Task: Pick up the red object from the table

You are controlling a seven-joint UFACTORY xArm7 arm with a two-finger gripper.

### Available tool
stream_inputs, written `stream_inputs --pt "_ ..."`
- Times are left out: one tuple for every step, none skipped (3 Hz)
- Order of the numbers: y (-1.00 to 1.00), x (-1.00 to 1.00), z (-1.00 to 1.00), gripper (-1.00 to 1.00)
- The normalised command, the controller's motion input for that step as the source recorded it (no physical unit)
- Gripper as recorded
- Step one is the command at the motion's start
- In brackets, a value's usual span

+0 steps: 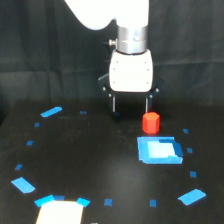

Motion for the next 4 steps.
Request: stream_inputs --pt "-0.58 0.79 -0.40 0.92" --pt "-0.14 -1.00 -0.16 -1.00" --pt "-0.21 -0.44 -0.58 -1.00" --pt "-0.29 -1.00 -0.30 -1.00"
